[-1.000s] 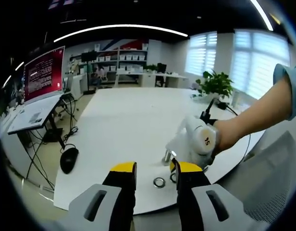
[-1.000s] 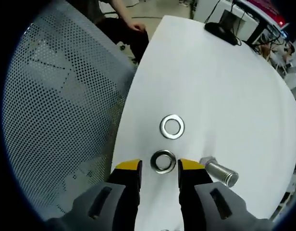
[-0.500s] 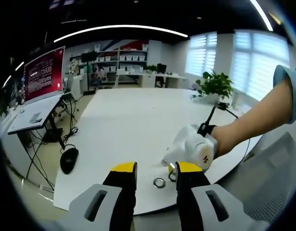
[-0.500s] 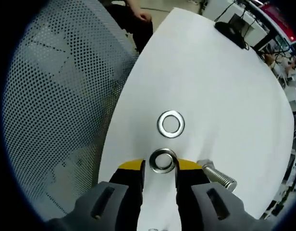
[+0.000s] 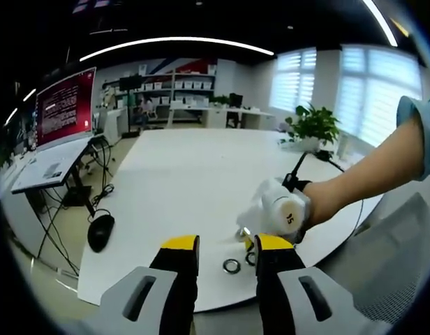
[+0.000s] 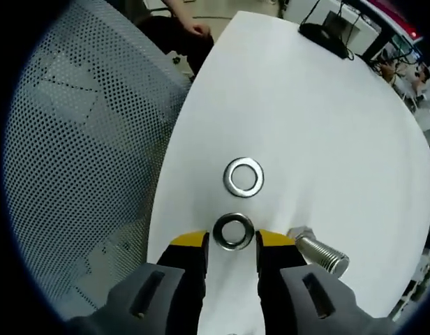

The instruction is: Place the washer onto the threaded stud by aligning its center hole with the stud, sliding it down to the base, and recovering from edge contact or off-axis alignment until the washer reaches the visible bottom stop.

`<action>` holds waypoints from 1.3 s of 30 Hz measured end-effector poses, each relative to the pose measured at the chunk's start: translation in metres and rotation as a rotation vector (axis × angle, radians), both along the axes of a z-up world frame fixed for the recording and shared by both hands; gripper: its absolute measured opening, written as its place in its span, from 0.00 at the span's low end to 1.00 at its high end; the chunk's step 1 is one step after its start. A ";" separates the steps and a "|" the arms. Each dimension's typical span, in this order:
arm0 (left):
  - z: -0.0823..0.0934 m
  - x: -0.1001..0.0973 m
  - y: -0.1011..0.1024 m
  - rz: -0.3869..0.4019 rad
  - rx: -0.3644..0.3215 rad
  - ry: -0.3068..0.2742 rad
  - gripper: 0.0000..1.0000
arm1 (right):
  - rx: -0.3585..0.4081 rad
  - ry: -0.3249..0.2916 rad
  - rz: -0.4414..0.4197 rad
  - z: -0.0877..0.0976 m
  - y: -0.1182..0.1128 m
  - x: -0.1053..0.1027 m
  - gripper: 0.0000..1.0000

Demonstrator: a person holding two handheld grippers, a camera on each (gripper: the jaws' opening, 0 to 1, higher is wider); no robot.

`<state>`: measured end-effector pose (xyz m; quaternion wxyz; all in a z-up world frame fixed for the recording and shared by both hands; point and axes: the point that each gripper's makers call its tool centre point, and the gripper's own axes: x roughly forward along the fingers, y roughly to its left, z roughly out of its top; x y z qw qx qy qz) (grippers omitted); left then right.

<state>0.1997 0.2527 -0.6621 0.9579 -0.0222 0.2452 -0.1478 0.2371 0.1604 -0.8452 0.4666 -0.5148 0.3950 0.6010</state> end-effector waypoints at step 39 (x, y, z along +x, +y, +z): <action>-0.001 0.000 -0.002 -0.015 0.003 0.005 0.28 | 0.083 0.043 -0.054 0.047 -0.001 -0.009 0.23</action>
